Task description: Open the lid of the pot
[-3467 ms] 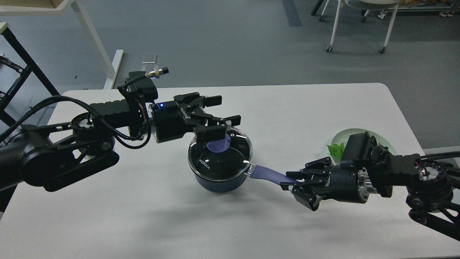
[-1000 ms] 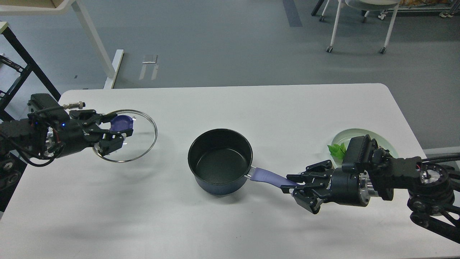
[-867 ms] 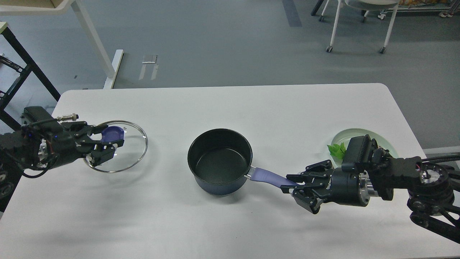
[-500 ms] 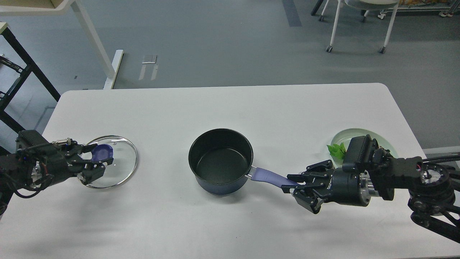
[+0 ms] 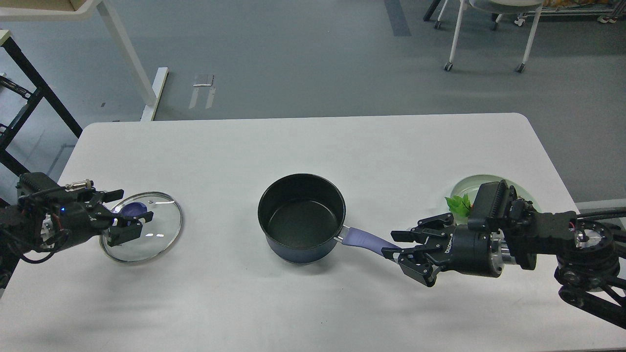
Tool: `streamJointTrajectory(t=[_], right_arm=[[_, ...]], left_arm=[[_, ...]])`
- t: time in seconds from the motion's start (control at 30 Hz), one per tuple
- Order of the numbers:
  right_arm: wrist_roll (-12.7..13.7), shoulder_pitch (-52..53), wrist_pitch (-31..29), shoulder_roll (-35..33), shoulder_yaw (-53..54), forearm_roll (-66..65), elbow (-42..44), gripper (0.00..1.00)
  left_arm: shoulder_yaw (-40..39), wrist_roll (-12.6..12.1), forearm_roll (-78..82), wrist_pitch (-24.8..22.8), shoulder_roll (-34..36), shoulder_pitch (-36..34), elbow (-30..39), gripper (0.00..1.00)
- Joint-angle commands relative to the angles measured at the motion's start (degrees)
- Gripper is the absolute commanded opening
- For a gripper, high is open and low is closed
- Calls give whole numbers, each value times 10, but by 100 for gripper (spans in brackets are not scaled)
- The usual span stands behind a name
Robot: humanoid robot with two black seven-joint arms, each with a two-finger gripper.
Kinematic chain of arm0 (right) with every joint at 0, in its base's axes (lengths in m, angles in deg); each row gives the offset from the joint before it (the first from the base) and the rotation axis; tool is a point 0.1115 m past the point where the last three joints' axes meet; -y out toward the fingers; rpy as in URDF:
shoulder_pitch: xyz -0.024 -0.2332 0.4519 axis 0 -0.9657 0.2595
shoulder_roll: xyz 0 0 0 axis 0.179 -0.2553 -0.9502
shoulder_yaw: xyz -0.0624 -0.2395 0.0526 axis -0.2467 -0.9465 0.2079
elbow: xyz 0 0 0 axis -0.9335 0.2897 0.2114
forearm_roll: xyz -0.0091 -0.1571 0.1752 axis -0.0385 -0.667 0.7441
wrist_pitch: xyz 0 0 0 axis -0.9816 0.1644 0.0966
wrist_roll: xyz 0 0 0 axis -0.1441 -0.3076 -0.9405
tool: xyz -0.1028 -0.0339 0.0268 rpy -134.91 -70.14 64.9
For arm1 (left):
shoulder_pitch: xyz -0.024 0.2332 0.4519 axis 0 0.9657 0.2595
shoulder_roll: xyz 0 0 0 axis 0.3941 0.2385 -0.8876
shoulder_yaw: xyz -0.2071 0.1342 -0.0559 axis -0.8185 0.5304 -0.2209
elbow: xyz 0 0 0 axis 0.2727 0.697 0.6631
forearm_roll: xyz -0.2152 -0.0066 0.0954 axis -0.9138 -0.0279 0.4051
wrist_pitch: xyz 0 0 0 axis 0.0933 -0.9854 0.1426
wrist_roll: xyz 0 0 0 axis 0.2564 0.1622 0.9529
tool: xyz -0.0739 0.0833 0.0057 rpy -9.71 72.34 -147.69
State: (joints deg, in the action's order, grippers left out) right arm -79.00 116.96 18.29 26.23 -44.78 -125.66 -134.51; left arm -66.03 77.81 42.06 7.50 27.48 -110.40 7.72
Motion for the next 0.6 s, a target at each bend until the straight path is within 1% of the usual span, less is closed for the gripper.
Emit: streamJointTrajectory(t=[0.0,0.03,0.07,0.17,0.33,0.43,0.57], right_arm=[[0,0,5,-1,19,17,1,85],[0,1,8,-1,31,38,2,93],[0,1,9,-1,43,62,2,96],[1,5,8,-1,93,149,8,97],[1,7,9,0,192,295,63,98],[1,7,13,4,239,412,104,99],[4,6,56,9,275,589,158,100]], left_arm=[[-5,1,-52,-2,2,-26,0,99],[-5,2,-84,-3,2,-38,0,99],[-5,2,-115,-4,2,-50,0,99],[-6,1,-246,-13,2,-90,-1,99],[-8,-1,-502,-28,-7,-156,-2,99],[-9,-1,-643,-28,-26,-166,-2,99],[-33,-1,-804,-29,-70,-162,-8,100]])
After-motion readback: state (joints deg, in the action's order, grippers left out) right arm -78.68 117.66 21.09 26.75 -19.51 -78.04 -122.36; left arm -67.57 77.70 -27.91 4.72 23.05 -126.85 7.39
